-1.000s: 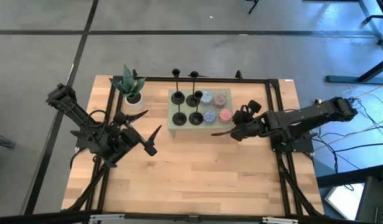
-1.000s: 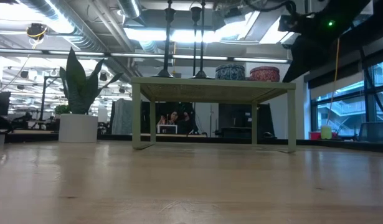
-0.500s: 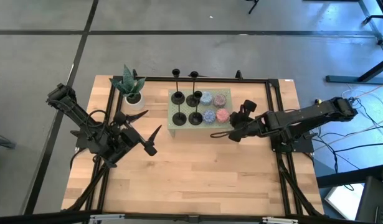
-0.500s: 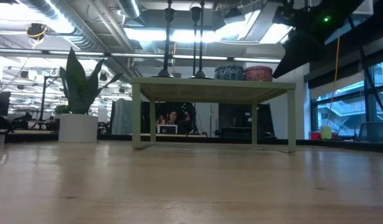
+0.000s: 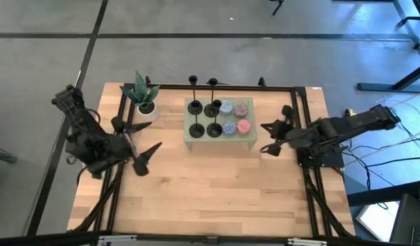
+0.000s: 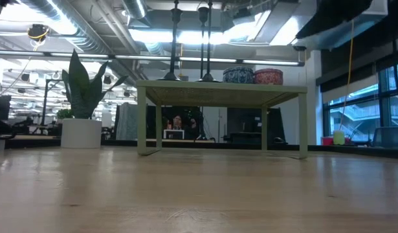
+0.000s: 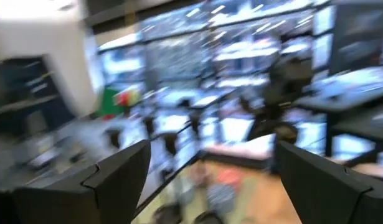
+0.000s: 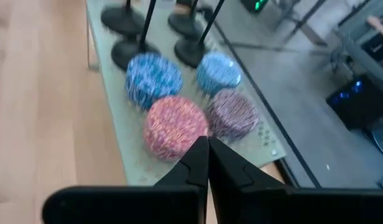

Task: Pick & Place candle stick holders
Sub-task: Return to Home Position

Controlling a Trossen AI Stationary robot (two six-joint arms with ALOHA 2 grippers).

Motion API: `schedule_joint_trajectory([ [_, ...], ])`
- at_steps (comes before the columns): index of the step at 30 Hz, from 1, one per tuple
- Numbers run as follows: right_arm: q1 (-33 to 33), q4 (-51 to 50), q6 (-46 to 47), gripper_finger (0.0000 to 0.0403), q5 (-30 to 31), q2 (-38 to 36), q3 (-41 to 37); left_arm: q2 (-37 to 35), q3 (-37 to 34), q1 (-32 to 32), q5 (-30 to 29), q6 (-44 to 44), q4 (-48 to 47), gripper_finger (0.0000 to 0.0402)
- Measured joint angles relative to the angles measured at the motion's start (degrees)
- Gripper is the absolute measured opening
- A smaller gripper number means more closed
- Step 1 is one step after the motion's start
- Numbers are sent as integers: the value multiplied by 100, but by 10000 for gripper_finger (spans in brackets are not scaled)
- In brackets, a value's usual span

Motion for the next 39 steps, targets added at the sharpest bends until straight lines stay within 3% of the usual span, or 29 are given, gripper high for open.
schedule_joint_trajectory([
  [3,19,1,-52,10,-67,-428,0,-270,1,-173,1023,-194,-429,338],
  [6,19,1,-48,10,-232,-704,0,-510,4,-72,2593,-1077,-1540,338],
  [11,19,1,-131,10,-239,-819,0,-574,4,912,4879,-2866,-3249,338],
  [14,19,1,-286,10,-258,-817,0,-563,4,1637,6502,-3215,-3555,338],
  [16,19,-3,-411,10,-268,-816,0,-617,4,2114,7043,-3347,-3778,338],
  [21,19,-15,-544,10,-629,-1069,0,-1147,2,2890,7962,-3430,-4435,338],
  [26,22,433,-740,10,-1264,-1670,-425,-1775,-1,2968,8560,-3124,-4945,338],
  [34,19,2647,-1616,10,-1337,-2922,-2232,-2648,-1111,2955,8247,-2867,-4705,338],
  [39,19,2952,-2062,10,-1630,-3524,-2490,-3288,-2063,3065,8399,-2746,-3884,338],
])
